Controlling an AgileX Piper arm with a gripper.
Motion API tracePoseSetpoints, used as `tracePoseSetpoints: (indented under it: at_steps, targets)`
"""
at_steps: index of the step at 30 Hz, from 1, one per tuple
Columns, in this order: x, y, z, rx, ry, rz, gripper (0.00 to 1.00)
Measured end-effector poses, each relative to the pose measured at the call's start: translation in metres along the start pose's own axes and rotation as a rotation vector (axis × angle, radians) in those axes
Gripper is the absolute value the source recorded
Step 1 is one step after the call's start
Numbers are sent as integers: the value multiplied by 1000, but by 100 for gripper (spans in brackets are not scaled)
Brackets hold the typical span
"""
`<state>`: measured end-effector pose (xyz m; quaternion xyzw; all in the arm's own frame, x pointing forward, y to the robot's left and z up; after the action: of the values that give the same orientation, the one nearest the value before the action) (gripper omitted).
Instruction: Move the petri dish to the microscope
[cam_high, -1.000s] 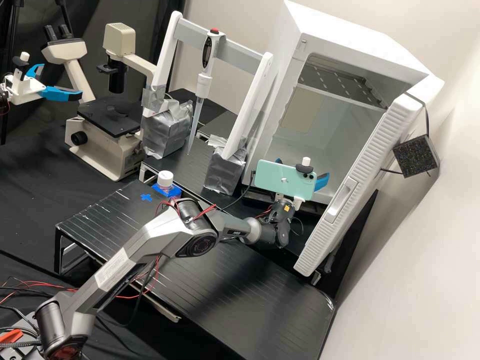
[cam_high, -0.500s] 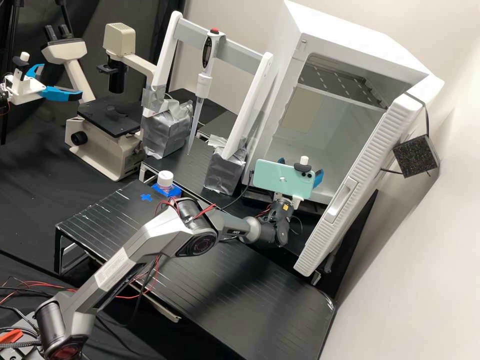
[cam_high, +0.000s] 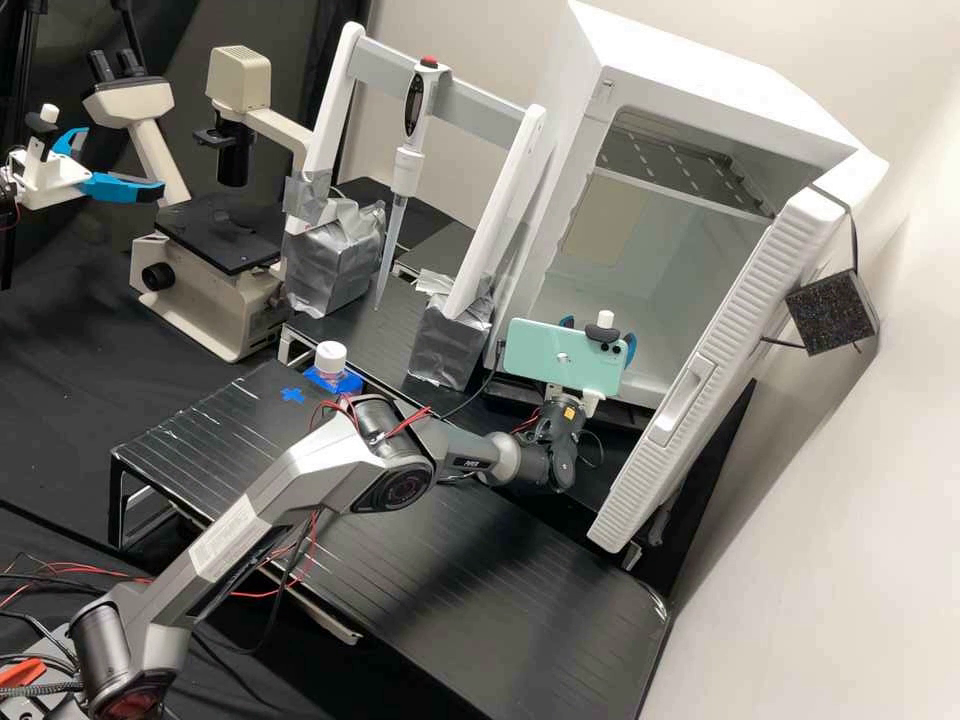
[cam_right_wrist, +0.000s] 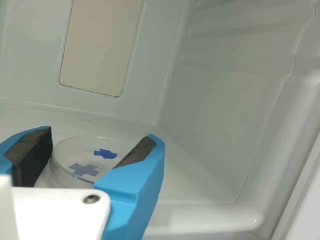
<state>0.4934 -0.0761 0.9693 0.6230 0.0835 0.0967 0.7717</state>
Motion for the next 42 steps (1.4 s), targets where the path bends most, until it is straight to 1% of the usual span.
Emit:
tracePoseSetpoints:
  at_steps: [6, 12, 26, 27, 42]
  targets:
    - [0, -1, 0, -2, 2, -4, 0]
    - [1, -1, -2, -13, 7, -15, 0]
    - [-2, 6, -11, -21, 11, -12, 0]
    - [-2, 7, -11, -24, 8, -12, 100]
    - [-3, 4, -13, -23, -5, -26, 100]
